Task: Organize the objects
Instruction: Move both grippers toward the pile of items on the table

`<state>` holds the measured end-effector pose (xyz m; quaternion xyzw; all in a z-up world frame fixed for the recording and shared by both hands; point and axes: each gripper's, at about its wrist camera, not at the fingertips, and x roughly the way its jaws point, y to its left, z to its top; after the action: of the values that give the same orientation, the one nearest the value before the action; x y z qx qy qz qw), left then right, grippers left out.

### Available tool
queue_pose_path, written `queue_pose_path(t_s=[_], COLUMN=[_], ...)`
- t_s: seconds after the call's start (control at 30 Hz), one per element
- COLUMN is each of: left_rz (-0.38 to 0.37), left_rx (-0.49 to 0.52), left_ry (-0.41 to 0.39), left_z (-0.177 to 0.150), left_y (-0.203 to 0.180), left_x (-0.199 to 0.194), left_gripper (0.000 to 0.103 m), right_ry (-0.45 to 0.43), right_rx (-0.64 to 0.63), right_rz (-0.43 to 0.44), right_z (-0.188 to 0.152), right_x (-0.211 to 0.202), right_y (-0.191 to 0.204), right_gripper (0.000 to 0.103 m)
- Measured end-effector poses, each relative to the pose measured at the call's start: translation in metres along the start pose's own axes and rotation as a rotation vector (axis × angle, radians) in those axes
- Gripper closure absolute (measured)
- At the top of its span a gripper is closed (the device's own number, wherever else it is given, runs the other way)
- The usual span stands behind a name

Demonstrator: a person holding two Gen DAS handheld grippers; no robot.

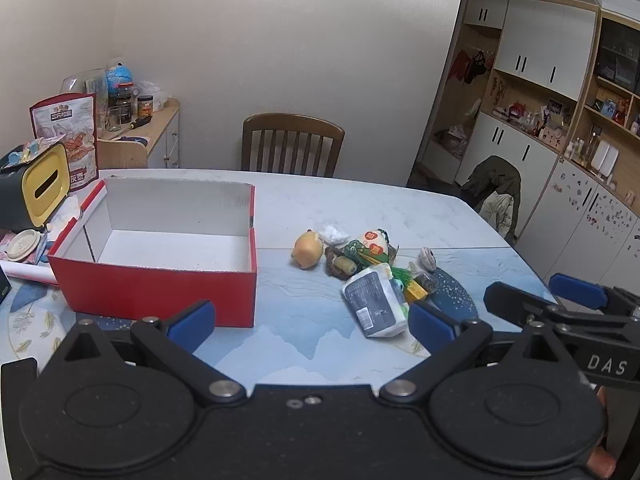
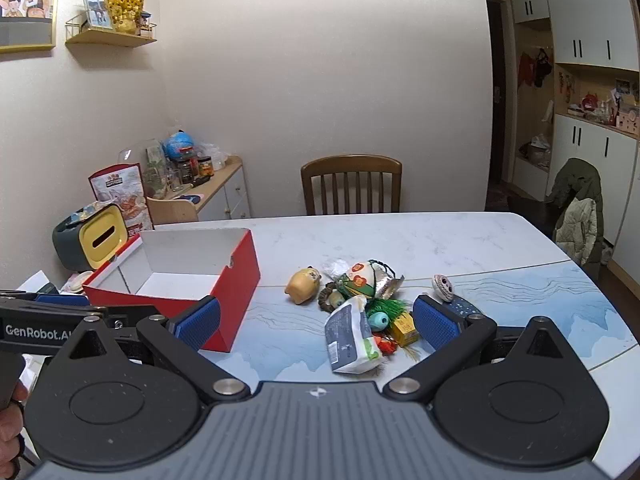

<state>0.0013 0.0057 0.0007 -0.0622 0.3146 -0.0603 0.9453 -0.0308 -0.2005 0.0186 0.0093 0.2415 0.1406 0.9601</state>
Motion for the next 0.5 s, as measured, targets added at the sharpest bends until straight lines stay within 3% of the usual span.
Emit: queue_pose_path(t_s=[0.5], left_rz=[-0.011], left_rx=[0.035], left_ry=[-0.004], left_z=[0.002], left_y=[-0.0052], left_x=[-0.003], left_gripper=[0.001], right_ry=[-0.024], right_rx=[-0.017], right_rz=[-0.007], right_z=[0.0013], right_x=[-0.0059], right_y=[0.0041], right_gripper=[0.0])
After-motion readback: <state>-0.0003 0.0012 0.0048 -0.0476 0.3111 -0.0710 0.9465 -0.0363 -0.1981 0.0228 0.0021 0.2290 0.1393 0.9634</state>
